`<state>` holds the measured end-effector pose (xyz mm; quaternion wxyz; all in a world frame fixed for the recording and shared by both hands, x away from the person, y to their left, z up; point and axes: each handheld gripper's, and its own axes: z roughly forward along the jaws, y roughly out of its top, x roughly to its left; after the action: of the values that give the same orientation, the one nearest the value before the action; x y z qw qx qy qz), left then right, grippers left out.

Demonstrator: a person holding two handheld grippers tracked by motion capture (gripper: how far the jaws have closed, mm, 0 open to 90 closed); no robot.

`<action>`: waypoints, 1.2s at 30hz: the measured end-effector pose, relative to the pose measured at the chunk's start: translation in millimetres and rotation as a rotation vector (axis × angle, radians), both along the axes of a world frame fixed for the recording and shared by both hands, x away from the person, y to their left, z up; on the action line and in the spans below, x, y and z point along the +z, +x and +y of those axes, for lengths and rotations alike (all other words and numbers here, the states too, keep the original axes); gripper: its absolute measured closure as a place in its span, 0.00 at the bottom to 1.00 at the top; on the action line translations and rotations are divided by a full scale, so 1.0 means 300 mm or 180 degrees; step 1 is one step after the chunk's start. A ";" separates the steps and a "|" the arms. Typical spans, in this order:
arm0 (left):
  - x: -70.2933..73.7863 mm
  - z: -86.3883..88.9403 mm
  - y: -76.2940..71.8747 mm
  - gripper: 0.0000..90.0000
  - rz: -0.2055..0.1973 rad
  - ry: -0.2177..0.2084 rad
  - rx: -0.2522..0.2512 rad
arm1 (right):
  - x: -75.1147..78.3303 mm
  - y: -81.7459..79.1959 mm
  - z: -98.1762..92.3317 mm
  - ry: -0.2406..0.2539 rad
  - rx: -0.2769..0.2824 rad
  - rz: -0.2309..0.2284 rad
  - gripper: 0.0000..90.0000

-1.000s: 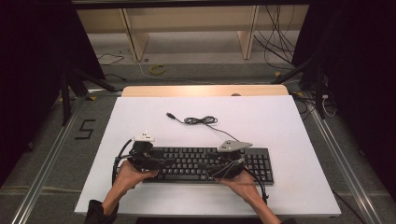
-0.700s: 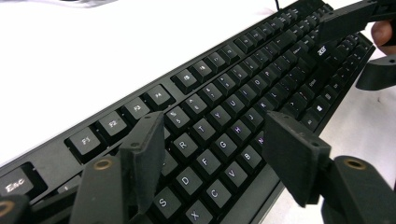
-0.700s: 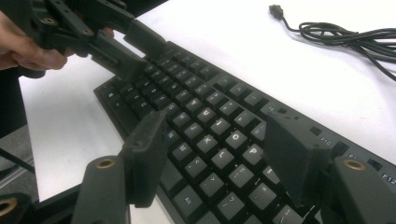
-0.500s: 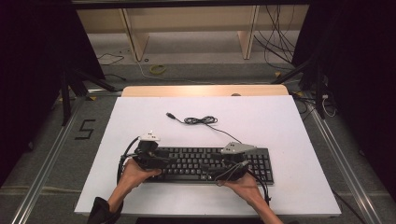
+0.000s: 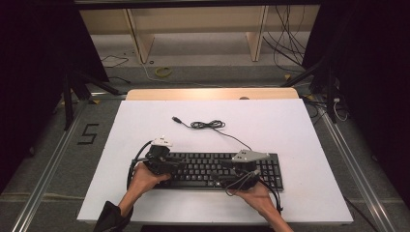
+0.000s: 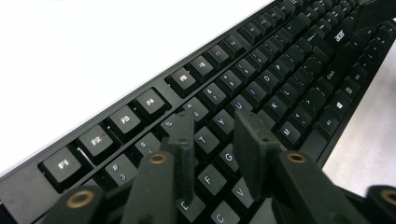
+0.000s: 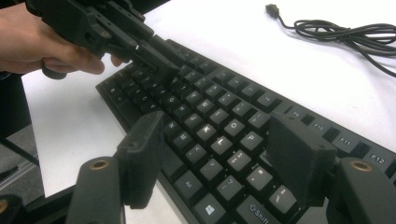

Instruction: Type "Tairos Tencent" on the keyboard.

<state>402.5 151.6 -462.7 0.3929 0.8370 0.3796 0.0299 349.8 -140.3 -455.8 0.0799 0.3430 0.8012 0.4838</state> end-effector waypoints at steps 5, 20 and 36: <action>-0.009 -0.012 0.004 0.87 0.0023 0.0028 -0.0047 | -0.002 -0.006 -0.008 -0.0010 -0.0008 0.0005 0.42; -0.020 -0.030 0.016 0.99 0.0004 0.0095 -0.0075 | -0.009 -0.015 -0.022 -0.0030 -0.0009 0.0028 0.42; -0.040 -0.033 0.023 0.99 0.0067 0.0123 -0.0082 | -0.008 -0.020 -0.023 -0.0029 -0.0009 0.0021 0.42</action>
<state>409.5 141.6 -474.7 0.3730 0.8496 0.3723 0.0233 343.9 -147.3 -458.1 0.0795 0.3454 0.8031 0.4789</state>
